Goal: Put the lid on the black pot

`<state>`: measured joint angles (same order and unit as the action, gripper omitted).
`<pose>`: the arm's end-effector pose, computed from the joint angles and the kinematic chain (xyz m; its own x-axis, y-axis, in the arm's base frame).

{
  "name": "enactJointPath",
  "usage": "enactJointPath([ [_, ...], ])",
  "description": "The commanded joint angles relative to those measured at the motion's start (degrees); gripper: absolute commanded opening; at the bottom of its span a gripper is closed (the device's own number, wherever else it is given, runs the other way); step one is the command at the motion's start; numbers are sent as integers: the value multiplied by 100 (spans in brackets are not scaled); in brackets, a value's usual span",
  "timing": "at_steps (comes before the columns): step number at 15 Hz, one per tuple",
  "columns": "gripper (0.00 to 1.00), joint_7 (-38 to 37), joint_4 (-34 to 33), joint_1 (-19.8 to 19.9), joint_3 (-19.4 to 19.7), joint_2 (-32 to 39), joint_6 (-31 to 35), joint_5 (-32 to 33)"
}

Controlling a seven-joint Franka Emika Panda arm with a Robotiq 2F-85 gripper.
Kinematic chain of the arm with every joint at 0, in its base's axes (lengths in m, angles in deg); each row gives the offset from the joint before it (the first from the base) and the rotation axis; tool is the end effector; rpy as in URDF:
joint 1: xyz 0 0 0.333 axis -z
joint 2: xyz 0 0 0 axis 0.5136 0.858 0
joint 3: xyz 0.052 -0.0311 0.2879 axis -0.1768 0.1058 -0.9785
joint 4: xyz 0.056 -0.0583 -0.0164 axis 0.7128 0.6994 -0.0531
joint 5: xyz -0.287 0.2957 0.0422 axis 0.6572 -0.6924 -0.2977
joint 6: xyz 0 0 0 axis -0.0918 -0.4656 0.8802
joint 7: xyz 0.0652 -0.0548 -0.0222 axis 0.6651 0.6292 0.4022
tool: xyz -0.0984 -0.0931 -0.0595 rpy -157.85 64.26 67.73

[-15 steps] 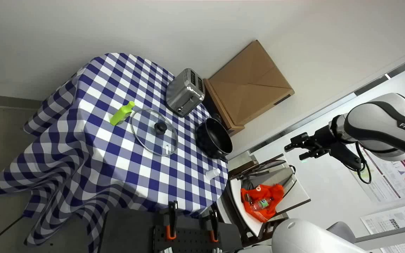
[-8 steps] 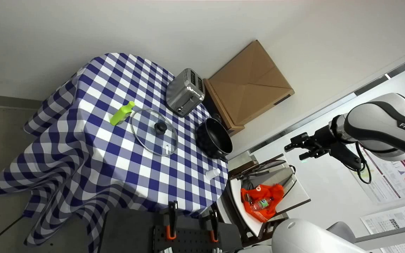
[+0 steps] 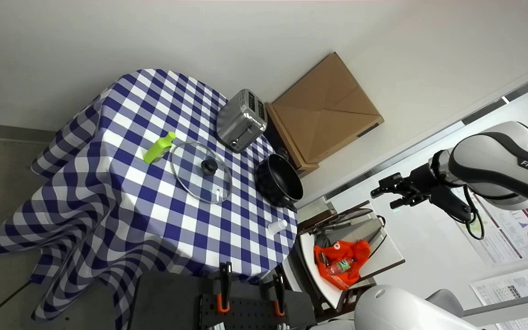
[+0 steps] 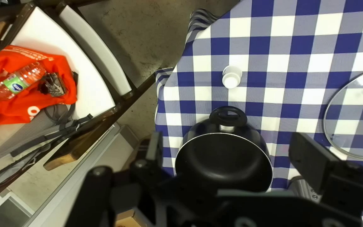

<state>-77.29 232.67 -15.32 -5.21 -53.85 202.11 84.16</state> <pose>0.3495 -0.1935 0.4427 0.9776 -0.1268 0.1677 -0.1657 -0.9557 0.2432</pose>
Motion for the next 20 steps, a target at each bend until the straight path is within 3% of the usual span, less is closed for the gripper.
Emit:
enactJointPath([
  [1, 100, -23, -16, -46, 33, -4, -29, 25],
  [15, 100, -23, -16, -46, 33, -4, -29, 25],
  [20, 100, -152, 560, -379, -293, -39, 794, 93],
])
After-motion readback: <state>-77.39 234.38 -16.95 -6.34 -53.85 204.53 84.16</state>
